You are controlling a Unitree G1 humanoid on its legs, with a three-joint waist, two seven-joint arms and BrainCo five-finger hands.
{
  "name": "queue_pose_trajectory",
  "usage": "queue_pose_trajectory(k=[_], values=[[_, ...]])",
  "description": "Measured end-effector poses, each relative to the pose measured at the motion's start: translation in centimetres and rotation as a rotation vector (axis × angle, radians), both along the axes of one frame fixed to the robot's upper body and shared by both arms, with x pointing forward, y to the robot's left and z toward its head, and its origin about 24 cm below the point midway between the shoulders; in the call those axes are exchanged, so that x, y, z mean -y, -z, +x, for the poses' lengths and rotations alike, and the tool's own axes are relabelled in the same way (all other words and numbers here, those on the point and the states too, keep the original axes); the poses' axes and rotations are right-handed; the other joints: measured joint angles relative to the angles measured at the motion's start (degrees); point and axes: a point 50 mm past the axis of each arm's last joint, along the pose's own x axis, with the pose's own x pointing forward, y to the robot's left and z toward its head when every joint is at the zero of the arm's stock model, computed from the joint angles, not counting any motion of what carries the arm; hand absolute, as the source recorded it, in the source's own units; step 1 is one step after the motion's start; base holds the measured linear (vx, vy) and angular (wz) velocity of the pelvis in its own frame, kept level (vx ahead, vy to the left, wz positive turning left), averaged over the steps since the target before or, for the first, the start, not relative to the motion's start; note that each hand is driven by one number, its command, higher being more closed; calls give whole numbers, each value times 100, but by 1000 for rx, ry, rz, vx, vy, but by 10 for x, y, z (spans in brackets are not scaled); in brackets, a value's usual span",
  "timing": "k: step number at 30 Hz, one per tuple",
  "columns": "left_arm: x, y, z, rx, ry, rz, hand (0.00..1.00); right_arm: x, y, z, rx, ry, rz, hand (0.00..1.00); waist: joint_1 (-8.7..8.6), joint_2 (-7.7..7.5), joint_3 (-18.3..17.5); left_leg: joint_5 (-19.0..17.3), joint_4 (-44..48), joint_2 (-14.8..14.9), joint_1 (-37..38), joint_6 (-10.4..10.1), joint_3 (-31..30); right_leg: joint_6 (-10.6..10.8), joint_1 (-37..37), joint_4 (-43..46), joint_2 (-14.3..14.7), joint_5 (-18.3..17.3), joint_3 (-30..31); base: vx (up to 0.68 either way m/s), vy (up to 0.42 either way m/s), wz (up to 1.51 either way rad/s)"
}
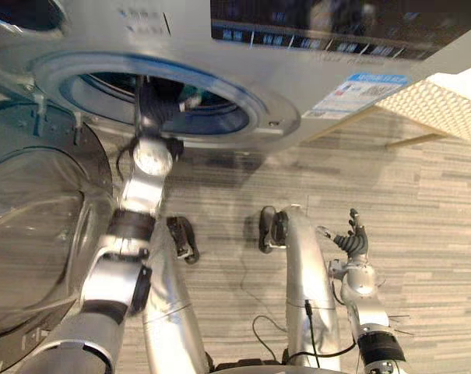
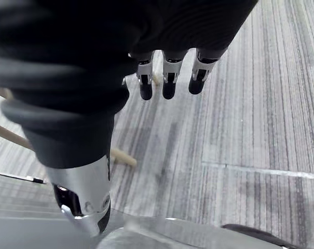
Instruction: Pick up the laundry basket with both hands and put the clothes into the washing machine.
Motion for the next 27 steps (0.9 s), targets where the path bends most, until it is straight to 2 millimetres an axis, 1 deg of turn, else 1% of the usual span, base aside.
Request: queue_pose_trajectory(k=[1, 2, 4, 5, 6, 7, 8, 11, 13, 16, 18, 19, 20, 22, 24, 27], values=[[3, 13, -6, -37, 2, -29, 0, -1, 3, -2, -14, -5, 6, 0, 18, 19, -62, 39, -165, -12, 136, -12, 12, -11, 140, -144, -18, 10, -43, 115, -70, 25], [6, 39, -21, -115, -5, -77, 0, -1, 8, -7, -41, -9, 13, 0, 37, 68, -121, 139, -518, -92, 500, -40, 37, -17, 534, -463, -43, 44, -118, 112, -51, 28], [5, 73, -44, -224, -29, -118, 0, -1, 16, -13, -78, -12, 20, 0, 52, 122, -213, 280, -1084, -128, 1149, -89, 108, -29, 1210, -979, -64, 117, -215, 178, -69, 26], [3, 94, -62, -298, -40, -133, 0, -1, 23, -21, -110, -11, 27, 0, 57, 135, -411, 390, -1500, -220, 1544, -106, 158, -9, 1592, -1352, -71, 190, -249, 173, -40, 16], [1, 103, -70, -330, -48, -139, 0, -1, 28, -24, -130, -10, 31, 0, 58, 146, -450, 443, -1721, -240, 1794, -110, 200, 11, 1833, -1548, -74, 222, -262, 190, -15, 19], [0, 120, -83, -399, -60, -149, 0, -1, 39, -32, -186, -9, 38, 0, 64, 178, -507, 569, -2173, -302, 2324, -125, 246, 24, 2377, -1966, -81, 320, -310, 208, -11, 18], [-1, 140, -98, -486, -69, -159, 0, -1, 54, -42, -256, -7, 48, 0, 71, 234, -684, 687, -2630, -321, 2786, -121, 315, 58, 2844, -2423, -78, 429, -378, 208, 0, 19], [-4, 178, -131, -667, -100, -191, 0, -2, 80, -65, -392, -8, 72, 0, 81, 283, -983, 974, -3626, -442, 3810, -105, 506, 134, 3815, -3362, -83, 692, -403, 218, 39, 7], [-8, 203, -157, -804, -125, -209, 0, -2, 95, -80, -481, 2, 84, 0, 84, 370, -1313, 1167, -4292, -511, 4388, -102, 636, 209, 4395, -4078, -70, 930, -442, 192, 65, -4], [-12, 216, -171, -882, -152, -205, 0, -1, 104, -89, -536, 4, 94, 0, 73, 418, -1541, 1355, -4826, -597, 4772, -95, 697, 264, 4783, -4623, -65, 1130, -472, 100, 52, 1], [-16, 226, -184, -953, -160, -205, 0, 2, 115, -100, -611, 15, 99, 0, 70, 434, -1787, 1650, -5543, -714, 5246, -86, 807, 304, 5203, -5293, -63, 1406, -473, 130, 50, 0], [-16, 228, -187, -972, -160, -206, 0, 3, 118, -103, -629, 20, 101, 0, 67, 447, -1852, 1725, -5714, -747, 5345, -82, 817, 322, 5293, -5463, -56, 1479, -470, 119, 46, -4], [-17, 232, -193, -1002, -165, -207, 0, 6, 122, -107, -661, 32, 104, 0, 31, 480, -1937, 1866, -6038, -806, 5538, -85, 839, 338, 5474, -5752, -49, 1620, -457, 107, 51, -4], [-18, 236, -200, -1033, -173, -209, 0, 11, 126, -110, -697, 42, 100, 0, 33, 503, -1948, 2012, -6397, -870, 5811, -76, 913, 365, 5713, -6123, -27, 1811, -391, 88, 57, -16], [-24, 239, -206, -1059, -189, -217, 0, 15, 129, -111, -721, 52, 97, 0, 28, 507, -1947, 2044, -6547, -906, 5973, -56, 1023, 396, 5870, -6411, 9, 1999, -311, 27, 60, -28], [-30, 240, -207, -1064, -202, -219, 0, 16, 127, -103, -719, 44, 90, 0, 37, 480, -1860, 2064, -6536, -944, 5992, -25, 1152, 391, 5833, -6471, 50, 2143, -170, -39, 48, -29]])
